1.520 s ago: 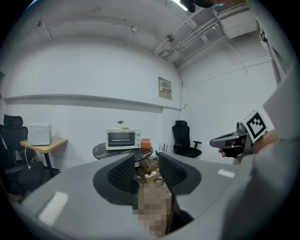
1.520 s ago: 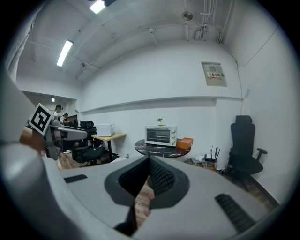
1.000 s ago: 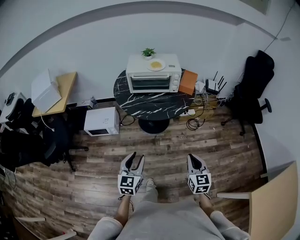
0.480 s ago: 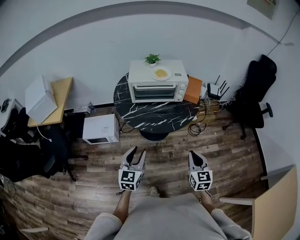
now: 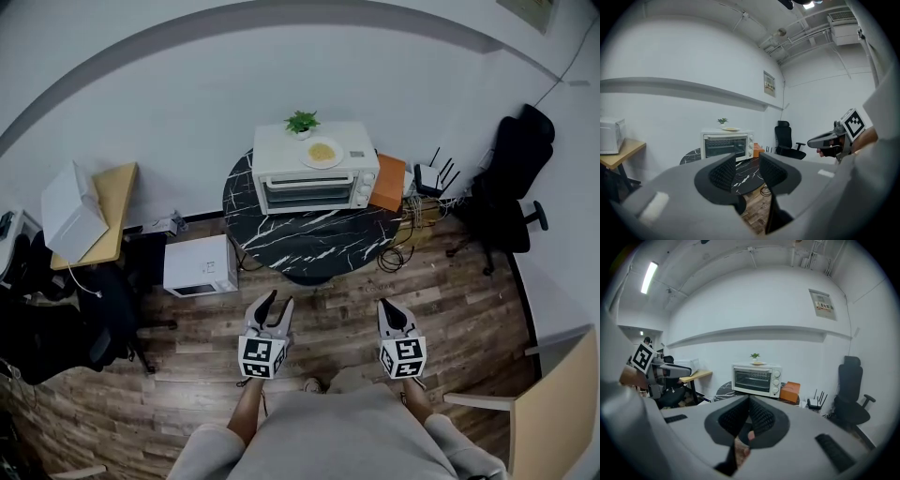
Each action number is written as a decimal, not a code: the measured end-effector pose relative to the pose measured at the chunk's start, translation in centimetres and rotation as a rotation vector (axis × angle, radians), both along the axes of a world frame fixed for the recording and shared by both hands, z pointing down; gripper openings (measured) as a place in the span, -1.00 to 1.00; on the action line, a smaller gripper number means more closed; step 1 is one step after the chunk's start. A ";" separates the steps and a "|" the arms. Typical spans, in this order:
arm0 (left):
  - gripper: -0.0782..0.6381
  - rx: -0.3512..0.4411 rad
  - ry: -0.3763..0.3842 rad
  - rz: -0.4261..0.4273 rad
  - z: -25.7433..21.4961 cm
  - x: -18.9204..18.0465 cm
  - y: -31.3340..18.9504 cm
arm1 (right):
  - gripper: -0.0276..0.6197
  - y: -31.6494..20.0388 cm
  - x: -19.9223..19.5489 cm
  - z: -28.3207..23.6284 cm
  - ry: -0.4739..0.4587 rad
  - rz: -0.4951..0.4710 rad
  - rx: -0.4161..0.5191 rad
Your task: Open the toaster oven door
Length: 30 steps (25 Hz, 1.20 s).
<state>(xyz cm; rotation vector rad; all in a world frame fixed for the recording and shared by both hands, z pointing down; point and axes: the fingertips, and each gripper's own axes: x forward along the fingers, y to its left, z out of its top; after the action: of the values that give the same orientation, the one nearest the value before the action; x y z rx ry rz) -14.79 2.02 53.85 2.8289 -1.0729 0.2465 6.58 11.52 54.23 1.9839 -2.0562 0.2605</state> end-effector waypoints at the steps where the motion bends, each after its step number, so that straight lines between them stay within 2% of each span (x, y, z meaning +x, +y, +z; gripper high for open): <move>1: -0.35 -0.002 -0.001 0.002 0.1 0.2 -0.3 | -0.88 -0.3 0.1 0.1 0.000 0.000 -0.002; 11: -0.35 -0.006 -0.013 -0.011 0.8 2.2 -4.3 | -0.88 -4.5 1.5 1.3 -0.022 -0.022 -0.003; 30: -0.35 -0.048 -0.045 -0.140 0.8 9.7 -15.9 | -0.88 -18.6 9.7 1.3 -0.048 -0.144 -0.023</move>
<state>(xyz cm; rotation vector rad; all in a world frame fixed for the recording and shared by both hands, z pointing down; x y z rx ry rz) -5.12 -13.92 54.66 2.7034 -1.2495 0.3202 16.32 -7.04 55.52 1.8228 -2.2030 0.3040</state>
